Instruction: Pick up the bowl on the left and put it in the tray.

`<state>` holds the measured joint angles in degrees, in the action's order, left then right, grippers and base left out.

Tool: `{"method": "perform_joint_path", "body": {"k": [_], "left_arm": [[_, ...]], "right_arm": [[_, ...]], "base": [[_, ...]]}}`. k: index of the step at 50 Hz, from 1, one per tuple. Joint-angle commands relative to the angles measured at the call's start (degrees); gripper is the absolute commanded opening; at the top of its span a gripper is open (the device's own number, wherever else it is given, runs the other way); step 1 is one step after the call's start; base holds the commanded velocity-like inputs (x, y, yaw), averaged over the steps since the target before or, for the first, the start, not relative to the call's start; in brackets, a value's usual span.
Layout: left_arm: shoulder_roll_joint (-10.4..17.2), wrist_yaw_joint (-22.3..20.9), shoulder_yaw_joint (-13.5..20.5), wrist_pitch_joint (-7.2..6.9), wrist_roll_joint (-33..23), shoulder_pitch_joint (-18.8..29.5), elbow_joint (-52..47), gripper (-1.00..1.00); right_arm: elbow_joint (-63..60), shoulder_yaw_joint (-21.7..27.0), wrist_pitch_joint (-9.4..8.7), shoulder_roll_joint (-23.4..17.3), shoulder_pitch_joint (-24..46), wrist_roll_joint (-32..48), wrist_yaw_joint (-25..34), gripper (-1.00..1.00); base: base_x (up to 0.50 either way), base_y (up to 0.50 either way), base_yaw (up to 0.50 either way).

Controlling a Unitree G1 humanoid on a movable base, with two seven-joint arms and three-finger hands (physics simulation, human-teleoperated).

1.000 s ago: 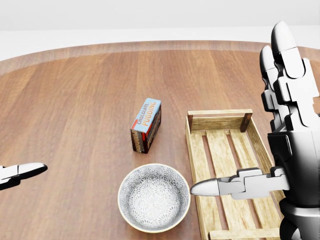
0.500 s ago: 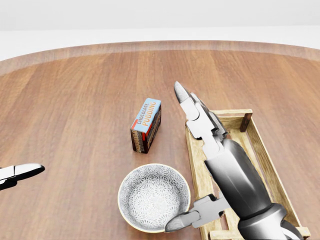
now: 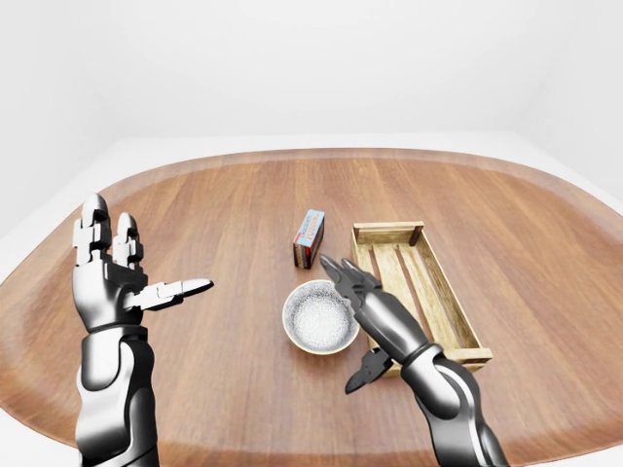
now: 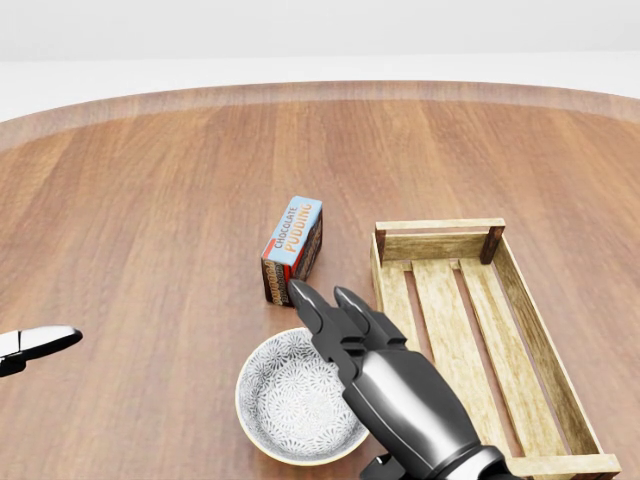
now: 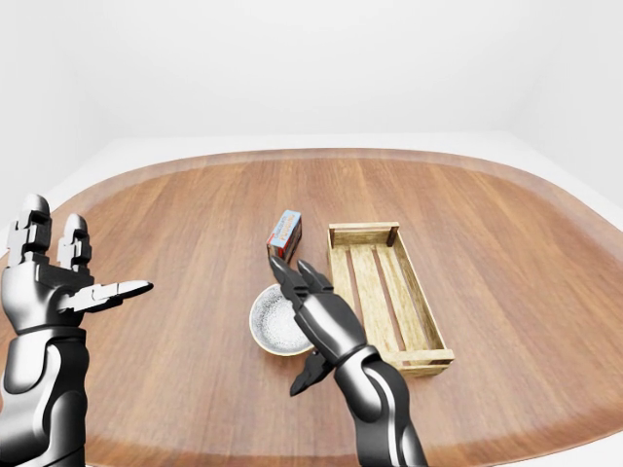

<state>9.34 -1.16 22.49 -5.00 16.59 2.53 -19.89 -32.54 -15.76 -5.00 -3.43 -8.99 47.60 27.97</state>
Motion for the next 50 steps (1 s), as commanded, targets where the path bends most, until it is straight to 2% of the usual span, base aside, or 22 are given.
{"method": "perform_joint_path", "body": {"k": [1,15,50], "left_arm": [[0.1,-0.1,0.1,0.00,0.0,0.0,0.1,1.00],[0.3,0.0,-0.3,0.00,-0.4,0.6,1.7,1.00],[0.9,0.6,0.1,0.00,0.2,1.1,1.1,1.00]], "right_arm": [[0.7,-1.4,0.00,0.5,-1.3,3.9,1.0,0.96],[5.5,-1.2,0.00,0.5,-2.1,7.3,-0.8,0.97],[16.5,3.8,0.00,0.9,1.7,5.4,-0.8,0.96]], "base": [[0.00,0.00,0.00],[0.00,0.00,0.00],[0.00,0.00,0.00]]}}
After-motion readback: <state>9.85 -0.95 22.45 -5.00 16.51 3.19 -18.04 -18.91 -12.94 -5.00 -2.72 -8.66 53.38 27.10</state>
